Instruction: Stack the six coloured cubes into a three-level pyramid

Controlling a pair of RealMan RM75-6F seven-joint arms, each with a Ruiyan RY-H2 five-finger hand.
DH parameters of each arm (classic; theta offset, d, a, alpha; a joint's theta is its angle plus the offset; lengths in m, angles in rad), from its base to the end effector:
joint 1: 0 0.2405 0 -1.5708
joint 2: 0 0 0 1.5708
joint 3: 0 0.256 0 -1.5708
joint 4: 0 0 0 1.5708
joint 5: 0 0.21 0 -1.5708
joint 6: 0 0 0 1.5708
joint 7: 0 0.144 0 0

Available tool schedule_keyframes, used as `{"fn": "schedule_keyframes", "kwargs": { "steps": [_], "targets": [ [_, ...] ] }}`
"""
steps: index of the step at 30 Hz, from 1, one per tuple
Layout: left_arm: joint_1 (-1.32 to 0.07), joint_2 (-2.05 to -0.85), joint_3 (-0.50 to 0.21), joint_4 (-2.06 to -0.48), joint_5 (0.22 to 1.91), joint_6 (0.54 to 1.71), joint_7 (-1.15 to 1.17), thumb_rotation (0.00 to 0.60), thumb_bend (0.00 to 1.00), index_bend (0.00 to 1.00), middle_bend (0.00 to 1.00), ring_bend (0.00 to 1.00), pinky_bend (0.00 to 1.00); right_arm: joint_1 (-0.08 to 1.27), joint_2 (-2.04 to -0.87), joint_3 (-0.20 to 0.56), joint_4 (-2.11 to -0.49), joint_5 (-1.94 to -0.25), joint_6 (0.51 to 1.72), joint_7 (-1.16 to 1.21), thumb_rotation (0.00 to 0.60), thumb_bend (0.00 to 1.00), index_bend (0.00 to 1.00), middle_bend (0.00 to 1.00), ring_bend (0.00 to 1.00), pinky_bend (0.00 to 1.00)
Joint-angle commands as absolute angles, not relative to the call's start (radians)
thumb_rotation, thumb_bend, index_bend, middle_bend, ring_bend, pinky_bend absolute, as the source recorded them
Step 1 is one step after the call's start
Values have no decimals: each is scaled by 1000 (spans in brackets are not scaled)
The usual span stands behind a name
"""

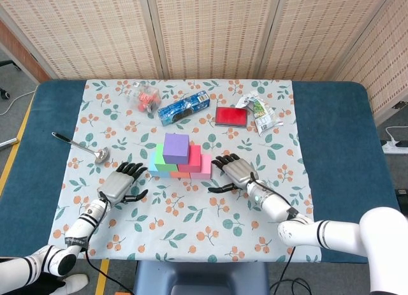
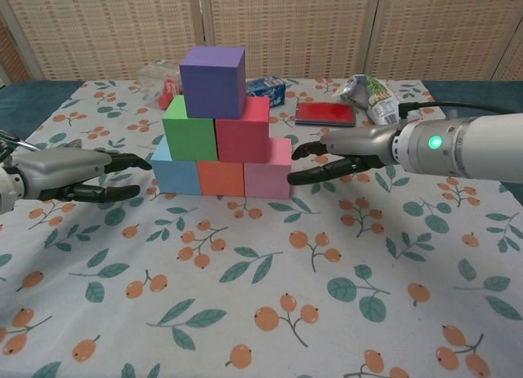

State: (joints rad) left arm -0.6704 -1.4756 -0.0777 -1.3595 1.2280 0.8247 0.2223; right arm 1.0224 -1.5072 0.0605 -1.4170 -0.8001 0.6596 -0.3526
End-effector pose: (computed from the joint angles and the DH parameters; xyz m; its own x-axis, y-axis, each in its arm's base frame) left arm -0.2225 0.3322 -0.0093 0.5603 0.3737 0.7392 0.8200 -0.3765 -0.4312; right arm -0.1308 -0.3713 -0.0418 0.5560 -0.4986 0.6651 -0.8244 -0.4330 0.3646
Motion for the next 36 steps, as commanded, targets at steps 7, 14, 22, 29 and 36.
{"fn": "schedule_keyframes", "kwargs": {
  "steps": [7,14,22,29,36],
  "targets": [
    [-685,-1489,-78,-1341,1230,815,214,0,317,52,0,0,0,1026,-1527,68,-1393,-810,650,-336,34,0,0,0,0,0],
    [-691,-1495,-75,-1338,1232,817,214,0,317,52,0,0,0,1030,-1539,70,-1382,-810,647,-335,33,0,0,0,0,0],
    [-687,-1493,-69,-1336,1228,822,212,0,316,43,0,0,0,1027,-1520,61,-1404,-801,658,-347,33,0,0,0,0,0],
    [-682,-1487,-62,-1338,1228,830,215,0,316,43,0,0,0,1027,-1496,48,-1442,-773,672,-371,34,0,0,0,0,0],
    [-687,-1491,-62,-1340,1228,827,217,0,316,43,0,0,0,1033,-1508,46,-1438,-768,668,-375,35,0,0,0,0,0]
  ]
}}
